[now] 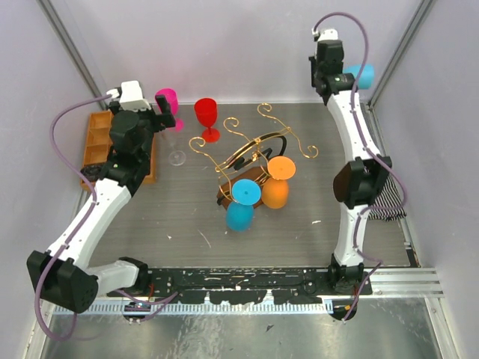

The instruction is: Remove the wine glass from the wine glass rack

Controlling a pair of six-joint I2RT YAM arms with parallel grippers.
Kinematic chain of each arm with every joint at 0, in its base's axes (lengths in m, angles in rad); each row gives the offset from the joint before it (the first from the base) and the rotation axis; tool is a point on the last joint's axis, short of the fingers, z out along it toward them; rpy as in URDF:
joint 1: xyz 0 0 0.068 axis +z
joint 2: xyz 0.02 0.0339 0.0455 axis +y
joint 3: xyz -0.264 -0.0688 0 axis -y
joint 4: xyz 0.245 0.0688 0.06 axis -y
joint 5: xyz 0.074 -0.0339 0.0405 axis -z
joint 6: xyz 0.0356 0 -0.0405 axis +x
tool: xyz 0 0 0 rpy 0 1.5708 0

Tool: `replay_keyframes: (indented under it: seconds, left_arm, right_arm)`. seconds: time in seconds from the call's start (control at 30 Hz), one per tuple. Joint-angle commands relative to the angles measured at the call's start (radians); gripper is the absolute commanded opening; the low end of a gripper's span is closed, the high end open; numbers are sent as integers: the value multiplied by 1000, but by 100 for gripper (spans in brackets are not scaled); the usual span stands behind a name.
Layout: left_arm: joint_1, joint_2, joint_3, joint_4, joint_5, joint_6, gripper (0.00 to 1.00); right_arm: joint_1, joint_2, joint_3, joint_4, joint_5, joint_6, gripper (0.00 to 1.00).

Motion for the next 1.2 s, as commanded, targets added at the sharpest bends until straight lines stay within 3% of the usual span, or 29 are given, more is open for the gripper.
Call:
replay_keyframes:
  seconds: [0.0, 0.27, 0.5, 1.17]
  left_arm:
    - [5, -21, 22, -94, 14, -15, 98]
    - [5, -52, 3, -127, 56, -79, 98]
    - [5, -111, 10, -186, 114, -75, 98]
    - [-9, -176, -7, -207, 82, -106, 98]
  right_arm:
    - [5, 73, -15, 152, 514, -243, 0]
    - [-14, 172, -198, 528, 797, -549, 0]
    - [-49, 248, -266, 534, 847, -519, 0]
    - [-62, 420, -376, 659, 946, -586, 0]
